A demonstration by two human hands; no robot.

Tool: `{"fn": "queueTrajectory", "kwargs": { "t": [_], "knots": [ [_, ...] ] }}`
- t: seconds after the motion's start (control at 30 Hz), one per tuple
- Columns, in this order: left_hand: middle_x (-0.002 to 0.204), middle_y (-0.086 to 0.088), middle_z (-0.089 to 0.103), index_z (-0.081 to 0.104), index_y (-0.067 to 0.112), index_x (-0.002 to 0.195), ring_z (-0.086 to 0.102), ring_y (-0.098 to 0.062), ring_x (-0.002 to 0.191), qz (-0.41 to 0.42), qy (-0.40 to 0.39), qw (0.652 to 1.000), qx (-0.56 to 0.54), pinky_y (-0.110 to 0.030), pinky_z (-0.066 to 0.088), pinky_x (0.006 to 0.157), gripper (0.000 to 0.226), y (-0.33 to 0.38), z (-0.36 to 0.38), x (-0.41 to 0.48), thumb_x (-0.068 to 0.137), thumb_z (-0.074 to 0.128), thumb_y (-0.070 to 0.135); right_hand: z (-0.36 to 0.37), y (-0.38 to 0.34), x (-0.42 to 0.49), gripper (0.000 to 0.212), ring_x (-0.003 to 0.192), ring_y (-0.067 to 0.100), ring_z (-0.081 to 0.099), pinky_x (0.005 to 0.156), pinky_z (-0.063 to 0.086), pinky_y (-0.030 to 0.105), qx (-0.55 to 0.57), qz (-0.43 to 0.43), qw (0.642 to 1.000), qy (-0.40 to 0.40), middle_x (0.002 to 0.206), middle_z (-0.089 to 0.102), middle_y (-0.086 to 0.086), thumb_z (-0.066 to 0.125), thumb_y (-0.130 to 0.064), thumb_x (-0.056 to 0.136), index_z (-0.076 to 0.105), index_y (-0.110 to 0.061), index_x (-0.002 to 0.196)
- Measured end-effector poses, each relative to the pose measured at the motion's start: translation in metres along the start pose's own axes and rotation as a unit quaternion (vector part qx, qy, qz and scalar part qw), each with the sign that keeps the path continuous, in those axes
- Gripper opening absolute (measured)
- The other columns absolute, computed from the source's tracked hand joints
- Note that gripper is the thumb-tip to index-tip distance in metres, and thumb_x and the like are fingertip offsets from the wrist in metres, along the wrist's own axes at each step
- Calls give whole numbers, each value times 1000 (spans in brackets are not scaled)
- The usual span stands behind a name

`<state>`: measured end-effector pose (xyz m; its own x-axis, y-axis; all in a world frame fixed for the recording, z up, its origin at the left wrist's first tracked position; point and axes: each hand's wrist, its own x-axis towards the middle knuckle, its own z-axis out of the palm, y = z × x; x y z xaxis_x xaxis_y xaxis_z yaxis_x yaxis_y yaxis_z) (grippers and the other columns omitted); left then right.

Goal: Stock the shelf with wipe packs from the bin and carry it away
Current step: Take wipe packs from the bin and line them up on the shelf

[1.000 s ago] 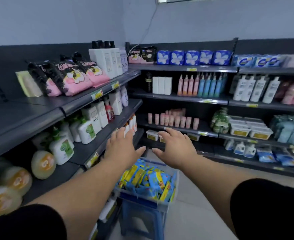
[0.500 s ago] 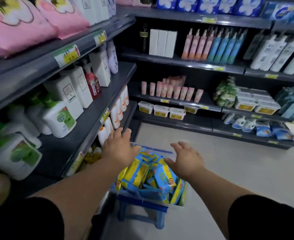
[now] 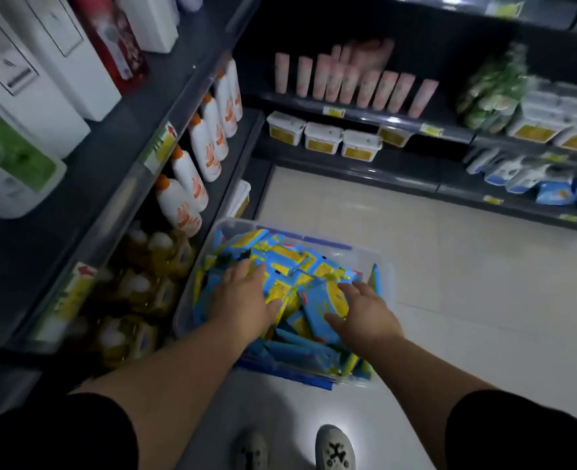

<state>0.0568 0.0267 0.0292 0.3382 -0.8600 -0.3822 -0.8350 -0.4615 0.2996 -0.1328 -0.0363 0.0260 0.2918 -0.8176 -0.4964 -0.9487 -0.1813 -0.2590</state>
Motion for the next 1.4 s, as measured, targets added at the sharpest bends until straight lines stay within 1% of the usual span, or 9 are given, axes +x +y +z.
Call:
{"fn": "queueTrajectory", "kwargs": {
  "t": [0.17, 0.37, 0.6, 0.8, 0.97, 1.1, 1.27, 1.33, 1.4],
  "knots": [
    [159, -5, 3, 19, 29, 150, 10, -31, 144, 1, 5, 1000, 2, -42, 22, 115, 76, 4, 38, 22, 88, 56, 52, 29, 16, 26, 74, 140, 23, 29, 108, 36, 37, 25, 18, 999, -11, 157, 17, 0, 63, -44, 86, 26, -30, 148],
    [158, -6, -3, 15, 28, 150, 11, -34, 141, -12, 23, 999, 28, -41, 24, 112, 79, 11, 63, 32, 88, 59, 48, 47, 21, 45, 86, 134, 25, 37, 104, 38, 38, -8, -12, 1000, -6, 149, 30, 3, 68, -43, 83, 15, -32, 151],
    [159, -4, -11, 11, 41, 149, 1, -36, 145, -22, 7, 999, 36, -44, 19, 116, 65, 15, 74, 39, 96, 49, 35, 54, 15, 65, 101, 138, 31, 30, 108, 36, 36, 28, -79, 996, -37, 159, 7, 6, 73, -13, 80, 6, -37, 152],
    [158, -9, 17, 20, 24, 150, 21, -29, 142, -13, 33, 999, 4, -37, 29, 109, 60, 19, 59, 36, 96, 42, 8, 42, 4, 61, 76, 114, 29, 53, 85, 45, 34, 24, -100, 994, -21, 134, 44, 9, 57, -5, 88, 21, -36, 149],
    [134, -13, 51, 24, 22, 148, 56, -33, 108, -38, 81, 996, -29, -38, 42, 73, 58, 19, 17, 25, 96, 40, 3, 5, -7, 43, 72, 114, 30, 55, 82, 44, 33, 71, -96, 993, 12, 133, 49, 11, 54, -12, 91, 18, -38, 149],
    [119, -15, 58, 39, 18, 135, 58, -33, 97, -30, 149, 982, -112, -36, 41, 67, 42, 19, -23, 10, 95, 45, 4, -34, -23, 22, 77, 111, 30, 56, 86, 43, 31, 104, -94, 989, 44, 127, 56, 11, 53, -8, 91, 13, -35, 151],
    [88, -9, 56, 44, 18, 105, 54, -30, 80, -47, 214, 953, -208, -37, 40, 61, 14, 21, -85, -14, 94, 51, 12, -74, -50, -8, 68, 84, 30, 57, 70, 41, 31, 218, -60, 970, 93, 94, 63, 9, 56, -13, 89, 25, -31, 147],
    [91, -9, 56, 44, 17, 104, 54, -29, 81, -62, 220, 945, -234, -36, 43, 66, 16, 18, -110, -25, 92, 54, 13, -91, -63, -20, 63, 86, 27, 59, 72, 42, 29, 283, -39, 952, 108, 96, 64, 7, 61, -16, 88, 34, -28, 143],
    [100, -11, 59, 45, 17, 104, 55, -29, 86, -70, 230, 933, -266, -32, 41, 68, 21, 12, -133, -38, 89, 58, 12, -107, -76, -34, 55, 72, 18, 57, 67, 44, 28, 355, -27, 927, 118, 82, 60, -1, 65, -16, 87, 42, -26, 136]
  ]
}}
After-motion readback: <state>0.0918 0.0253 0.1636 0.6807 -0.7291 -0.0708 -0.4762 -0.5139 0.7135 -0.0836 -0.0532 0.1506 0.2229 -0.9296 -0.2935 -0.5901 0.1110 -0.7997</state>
